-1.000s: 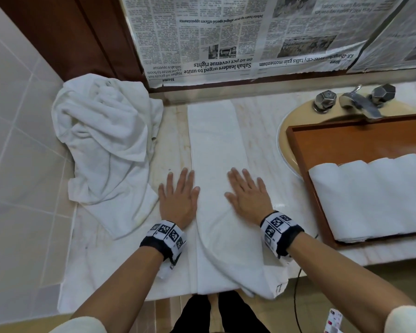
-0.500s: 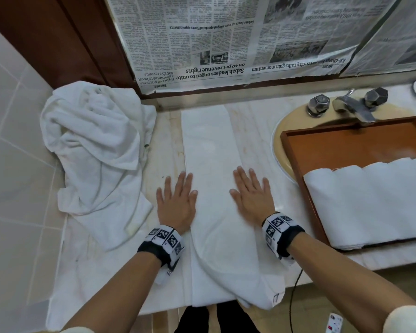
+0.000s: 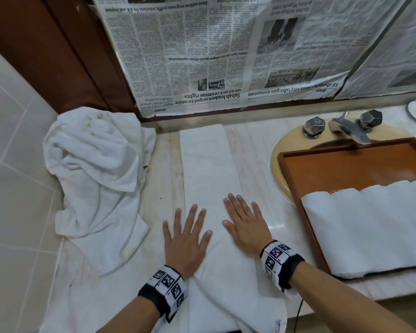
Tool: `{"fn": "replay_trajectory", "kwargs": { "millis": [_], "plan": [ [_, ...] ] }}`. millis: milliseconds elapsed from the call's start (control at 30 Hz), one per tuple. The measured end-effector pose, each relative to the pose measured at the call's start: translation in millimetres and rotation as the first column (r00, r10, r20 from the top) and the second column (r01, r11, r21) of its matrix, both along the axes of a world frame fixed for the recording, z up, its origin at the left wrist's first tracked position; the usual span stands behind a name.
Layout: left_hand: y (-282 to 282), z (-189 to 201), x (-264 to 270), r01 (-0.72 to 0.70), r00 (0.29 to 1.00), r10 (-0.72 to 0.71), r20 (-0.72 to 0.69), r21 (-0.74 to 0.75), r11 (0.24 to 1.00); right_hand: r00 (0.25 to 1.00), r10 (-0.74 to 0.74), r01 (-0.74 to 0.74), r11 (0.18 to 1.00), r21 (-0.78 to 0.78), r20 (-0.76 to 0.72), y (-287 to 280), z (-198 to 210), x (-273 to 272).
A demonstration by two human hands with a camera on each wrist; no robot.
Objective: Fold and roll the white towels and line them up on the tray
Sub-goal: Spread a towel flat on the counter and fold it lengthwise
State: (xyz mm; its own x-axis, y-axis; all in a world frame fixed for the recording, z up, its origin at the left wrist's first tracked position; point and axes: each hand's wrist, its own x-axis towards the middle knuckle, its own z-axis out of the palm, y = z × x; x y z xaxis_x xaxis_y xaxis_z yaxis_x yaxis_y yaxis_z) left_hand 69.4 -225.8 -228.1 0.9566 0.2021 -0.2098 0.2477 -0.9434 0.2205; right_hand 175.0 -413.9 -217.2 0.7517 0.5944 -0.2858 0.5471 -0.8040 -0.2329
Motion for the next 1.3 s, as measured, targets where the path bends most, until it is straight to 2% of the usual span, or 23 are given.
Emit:
{"fn": "replay_trajectory", "kwargs": {
  "millis": [333, 500, 633, 733, 767, 867, 967, 1067, 1167, 1300],
  "plan": [
    [6.7, 10.4, 82.8, -0.094, 0.994, 0.093, -0.057, -0.012, 0.996, 1.000, -0.007, 0.007, 1.000, -0.009, -0.021, 21.5, 4.0, 85.3],
    [7.6, 20.6, 112.6, -0.080, 0.990, 0.076, -0.116, -0.026, 0.996, 0.995, -0.055, 0.054, 0.998, -0.020, -0.083, 29.5, 21.4, 108.2],
    [-4.3, 27.4, 89.6, -0.040, 0.999, 0.038, -0.016, -0.116, 0.992, 0.996, -0.062, 0.073, 0.981, 0.181, -0.068, 11.7, 31.8, 80.4],
    [-11.3, 22.2, 54.6, 0.055, 0.993, -0.034, 0.118, -0.185, 0.981, 0.992, -0.030, 0.057, 0.972, 0.228, -0.124, -13.4, 28.1, 42.9],
    [-11.7, 20.9, 44.4, 0.072, 0.992, -0.048, 0.119, -0.202, 0.977, 0.991, -0.023, 0.054, 0.971, 0.232, -0.133, -22.0, 26.2, 31.1],
    [-11.4, 16.7, 21.2, 0.089, 0.993, -0.071, 0.097, -0.199, 0.976, 0.995, -0.005, 0.026, 0.978, 0.209, -0.099, -42.8, 22.4, -1.1],
    [-10.2, 16.1, 12.8, 0.095, 0.983, -0.045, 0.179, -0.279, 0.956, 0.994, -0.047, 0.066, 0.978, 0.196, -0.099, -54.5, 26.4, -22.2],
    [-12.9, 18.9, 4.1, 0.160, 0.961, -0.060, 0.271, -0.367, 0.916, 0.989, -0.055, 0.079, 0.981, 0.180, -0.135, -62.8, 36.1, -36.8],
    [-20.3, 27.8, -9.7, 0.200, 0.954, -0.090, 0.287, -0.381, 0.903, 0.984, -0.085, 0.105, 0.987, 0.124, -0.158, -69.5, 45.7, -50.1],
    [-25.9, 34.0, -24.2, 0.238, 0.953, -0.159, 0.258, -0.311, 0.920, 0.954, -0.229, 0.231, 0.973, -0.011, -0.194, -73.5, 52.8, -66.8]
  ]
}}
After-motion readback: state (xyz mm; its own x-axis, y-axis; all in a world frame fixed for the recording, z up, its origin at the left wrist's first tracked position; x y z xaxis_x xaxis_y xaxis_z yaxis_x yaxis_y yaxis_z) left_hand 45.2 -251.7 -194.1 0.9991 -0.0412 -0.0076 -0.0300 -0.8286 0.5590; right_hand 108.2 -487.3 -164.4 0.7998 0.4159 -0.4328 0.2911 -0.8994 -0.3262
